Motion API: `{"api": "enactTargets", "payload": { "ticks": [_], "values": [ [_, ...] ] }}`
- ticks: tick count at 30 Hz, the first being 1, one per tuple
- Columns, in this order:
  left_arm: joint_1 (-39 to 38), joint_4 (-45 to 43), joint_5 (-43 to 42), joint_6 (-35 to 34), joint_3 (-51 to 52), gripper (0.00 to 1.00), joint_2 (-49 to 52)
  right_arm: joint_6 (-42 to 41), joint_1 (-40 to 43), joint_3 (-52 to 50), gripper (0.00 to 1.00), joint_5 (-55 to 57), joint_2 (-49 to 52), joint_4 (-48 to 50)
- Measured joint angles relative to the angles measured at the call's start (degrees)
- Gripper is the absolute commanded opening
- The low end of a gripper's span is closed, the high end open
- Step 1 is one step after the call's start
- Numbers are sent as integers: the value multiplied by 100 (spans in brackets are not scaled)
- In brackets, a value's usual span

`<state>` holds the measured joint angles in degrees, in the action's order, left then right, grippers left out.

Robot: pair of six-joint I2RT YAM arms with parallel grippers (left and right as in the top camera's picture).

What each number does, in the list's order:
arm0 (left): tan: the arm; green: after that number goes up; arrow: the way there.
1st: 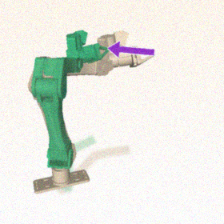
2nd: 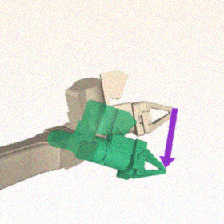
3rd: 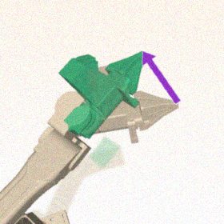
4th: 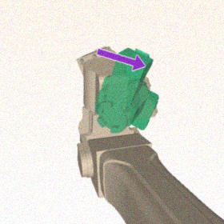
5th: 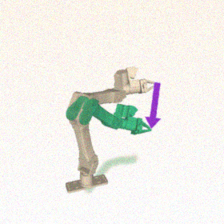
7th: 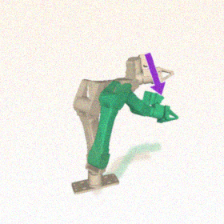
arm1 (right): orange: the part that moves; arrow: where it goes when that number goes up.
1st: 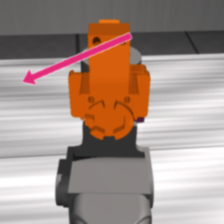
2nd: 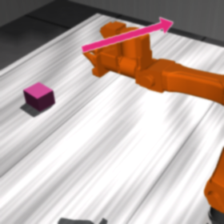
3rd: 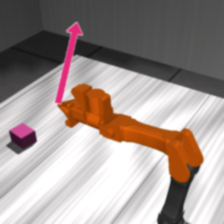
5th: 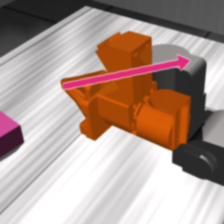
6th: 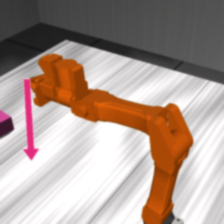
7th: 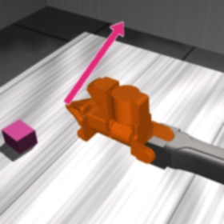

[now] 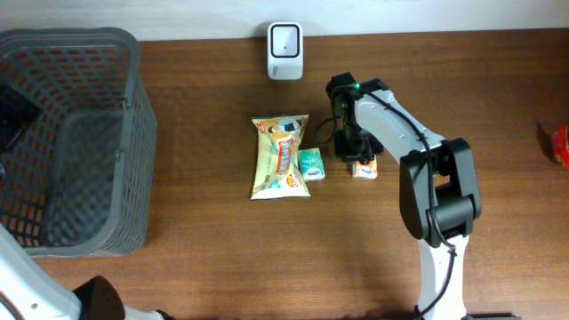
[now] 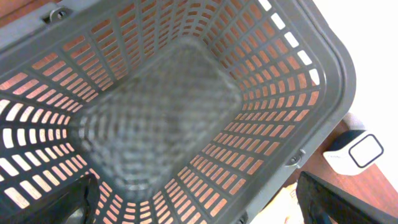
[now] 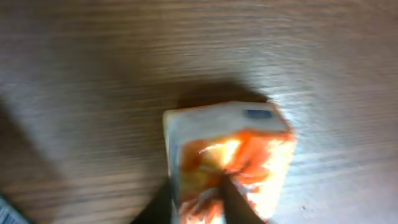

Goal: Scan the item barcode
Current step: 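Lift the orange box up to the white scanner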

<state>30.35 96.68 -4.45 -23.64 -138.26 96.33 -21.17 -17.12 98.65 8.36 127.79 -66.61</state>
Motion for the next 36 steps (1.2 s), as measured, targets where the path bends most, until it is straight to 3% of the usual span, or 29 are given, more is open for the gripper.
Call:
{"api": "enactTargets", "payload": {
  "ticks": [4,10,17,20,27,30,32,36],
  "values": [
    [0,0,0,0,0,99,0,-87,114,168,4,-367,-20,-208],
    [0,0,0,0,0,99,0,1150,994,914,4,-4127,-7,-216],
    [0,-4,0,0,0,99,0,1624,2092,-992,4,-6502,33,1453],
    [0,2,0,0,0,99,0,1648,2879,-1694,29,-6524,37,1539],
    [0,0,0,0,0,99,0,1705,4087,-1032,36,-5163,28,-269],
    [0,0,2,0,0,99,0,2131,3842,-577,50,-4972,-157,-874],
    [0,0,0,0,0,99,0,2332,3307,-487,69,-4872,-249,-807],
    [0,2,0,0,0,99,0,2153,2282,-531,70,-4553,-251,157]
  ]
}}
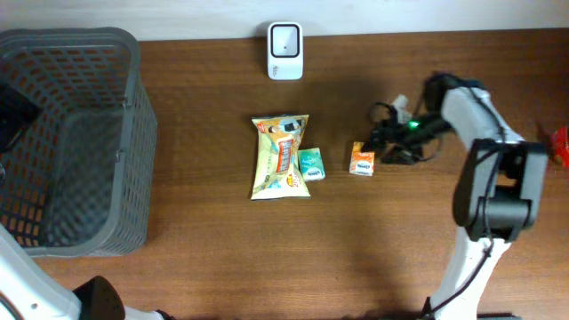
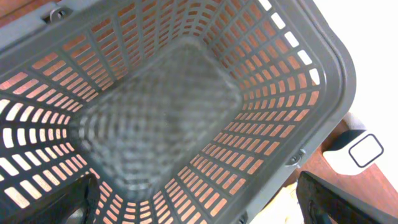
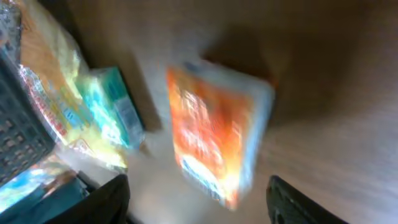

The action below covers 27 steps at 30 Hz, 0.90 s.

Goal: Scan the item barcode
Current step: 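Lift the orange box up to the white scanner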

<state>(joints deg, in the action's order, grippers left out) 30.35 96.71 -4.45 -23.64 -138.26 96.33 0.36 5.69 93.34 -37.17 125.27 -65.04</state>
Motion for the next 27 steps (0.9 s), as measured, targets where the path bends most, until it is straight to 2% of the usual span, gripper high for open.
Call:
{"api": "enactTargets", "payload": {
  "ticks": [4,6,8,10,14,16,18,21,27],
  "values": [
    [0,-2,0,0,0,99,0,-551,-232,-173,63,334,2,444],
    [0,-2,0,0,0,99,0,-629,-232,-374,53,435,0,643],
    [0,0,0,0,0,99,0,-660,-232,-555,37,417,-46,807],
    [0,-2,0,0,0,99,0,-691,-225,-743,4,398,-85,883],
    [0,-2,0,0,0,99,0,-726,-216,-859,4,-306,-83,909],
    [0,-2,0,0,0,99,0,-680,-216,-881,4,-1207,-83,938],
    [0,-2,0,0,0,99,0,-343,-260,-883,4,-2885,-83,942],
    [0,-2,0,0,0,99,0,280,-494,-883,4,-4207,-83,1001],
    [0,-4,0,0,0,99,0,1808,-1491,-876,4,-4900,-83,1423]
  ]
}}
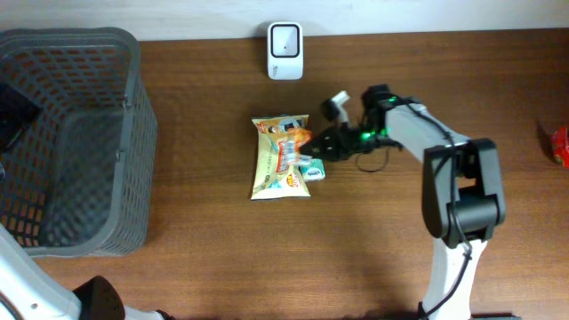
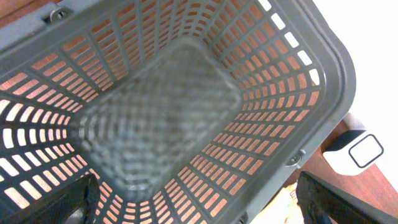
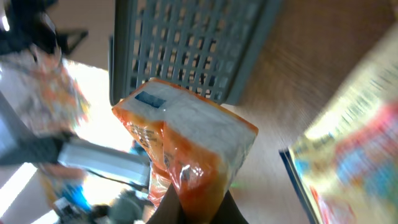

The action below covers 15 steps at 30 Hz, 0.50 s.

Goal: Scan the item barcode
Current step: 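Lift the orange box up to the white scanner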

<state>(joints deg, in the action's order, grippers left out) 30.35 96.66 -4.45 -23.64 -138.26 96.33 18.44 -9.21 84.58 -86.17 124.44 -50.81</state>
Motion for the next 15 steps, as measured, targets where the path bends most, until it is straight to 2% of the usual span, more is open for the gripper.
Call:
{"api": "enactTargets", "payload": {
  "ticks": [4,7,12,15],
  "values": [
    [0,2,0,0,0,99,0,328,-437,439,4,-76,0,918],
    [0,2,0,0,0,99,0,181,-431,846,4,-107,0,1499],
    [0,9,-2,0,0,99,0,-1390,-428,1099,4,-173,0,3744],
    [0,0,0,0,2,99,0,-1956,-428,1095,4,-181,0,4153]
  ]
}}
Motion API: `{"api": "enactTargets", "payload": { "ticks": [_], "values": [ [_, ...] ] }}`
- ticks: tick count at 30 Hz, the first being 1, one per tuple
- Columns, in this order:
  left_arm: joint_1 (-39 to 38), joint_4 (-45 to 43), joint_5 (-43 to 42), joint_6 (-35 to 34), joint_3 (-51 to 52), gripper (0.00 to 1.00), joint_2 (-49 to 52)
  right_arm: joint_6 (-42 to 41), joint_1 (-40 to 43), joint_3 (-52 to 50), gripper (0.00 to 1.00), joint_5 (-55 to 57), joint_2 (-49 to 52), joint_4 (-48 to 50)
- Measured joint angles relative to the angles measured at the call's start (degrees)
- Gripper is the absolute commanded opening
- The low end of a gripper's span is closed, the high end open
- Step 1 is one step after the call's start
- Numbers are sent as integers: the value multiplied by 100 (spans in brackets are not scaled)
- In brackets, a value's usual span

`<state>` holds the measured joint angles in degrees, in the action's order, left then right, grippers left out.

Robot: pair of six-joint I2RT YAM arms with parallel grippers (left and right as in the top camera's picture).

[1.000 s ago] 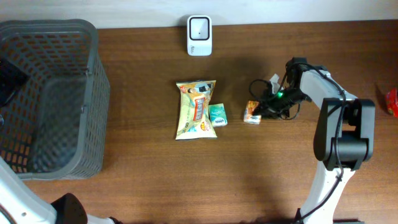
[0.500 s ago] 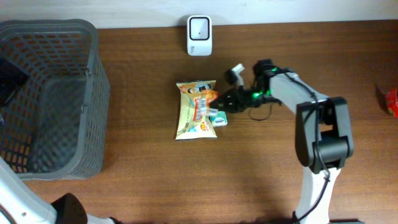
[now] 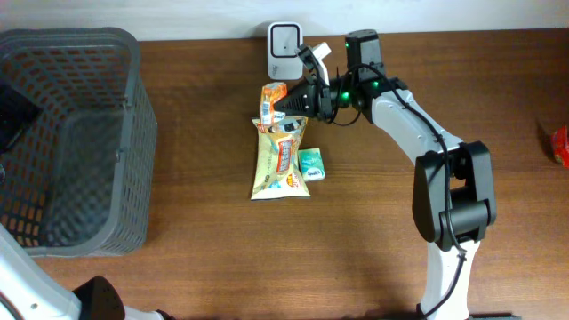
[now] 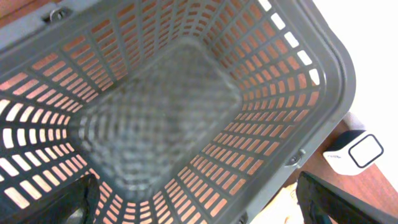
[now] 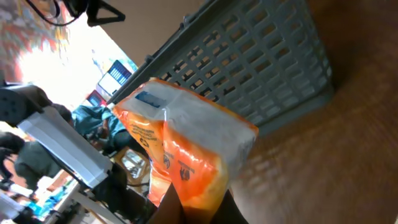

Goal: Scan the item barcode
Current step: 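Lift the orange box up to the white scanner, then carry the orange box to the right edge and release it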

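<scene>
My right gripper (image 3: 292, 101) is shut on a small orange and white packet (image 3: 273, 99), held off the table just below the white scanner (image 3: 284, 39) at the back edge. In the right wrist view the packet (image 5: 186, 149) fills the middle, pinched at its lower end between my dark fingers (image 5: 168, 208). No barcode shows on the faces in view. My left gripper (image 4: 199, 205) hangs open over the inside of the grey basket (image 4: 155, 112), nothing between its fingers.
A yellow snack bag (image 3: 280, 156) and a small green box (image 3: 310, 164) lie on the brown table (image 3: 373, 249) under and beside the held packet. The grey basket (image 3: 116, 53) fills the left side. A red object (image 3: 560, 147) sits at the right edge.
My right gripper has moved with the orange packet from over the yellow bag toward the back, and now holds it close in front of the scanner. The left arm is unchanged.
At first my right gripper was down on the orange packet, right of the green box. Then it stood open farther right, the packet lying on the table. Later it held the packet lifted over the yellow bag, and now by the scanner. The left gripper stayed over the basket.
</scene>
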<state>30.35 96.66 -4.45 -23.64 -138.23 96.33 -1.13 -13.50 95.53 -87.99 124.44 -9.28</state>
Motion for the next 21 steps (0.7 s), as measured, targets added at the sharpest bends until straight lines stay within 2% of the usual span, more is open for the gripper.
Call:
{"api": "enactTargets", "payload": {
  "ticks": [5,7,8,10,12,13,15,16,19,21],
  "values": [
    [0,2,0,0,0,99,0,-804,0,0,4,295,0,28],
    [0,0,0,0,0,99,0,-2017,0,0,4,1631,0,-33],
    [0,0,0,0,0,99,0,-2874,0,7,4,2636,0,7],
    [0,2,0,0,0,99,0,-3602,0,74,4,3727,0,-79],
    [0,2,0,0,0,99,0,-4033,-9,442,4,5045,0,-817],
    [0,4,0,0,0,99,0,-4120,-37,817,4,6083,0,-1351],
    [0,4,0,0,0,99,0,-3886,-116,1368,5,7759,0,-1899],
    [0,-2,0,0,0,99,0,-3440,-219,1574,5,8714,0,-1823],
    [0,2,0,0,0,99,0,-2170,-586,1746,6,10465,0,-1086],
    [0,7,0,0,0,99,0,-850,-855,1777,6,11171,103,-400]
  ]
}}
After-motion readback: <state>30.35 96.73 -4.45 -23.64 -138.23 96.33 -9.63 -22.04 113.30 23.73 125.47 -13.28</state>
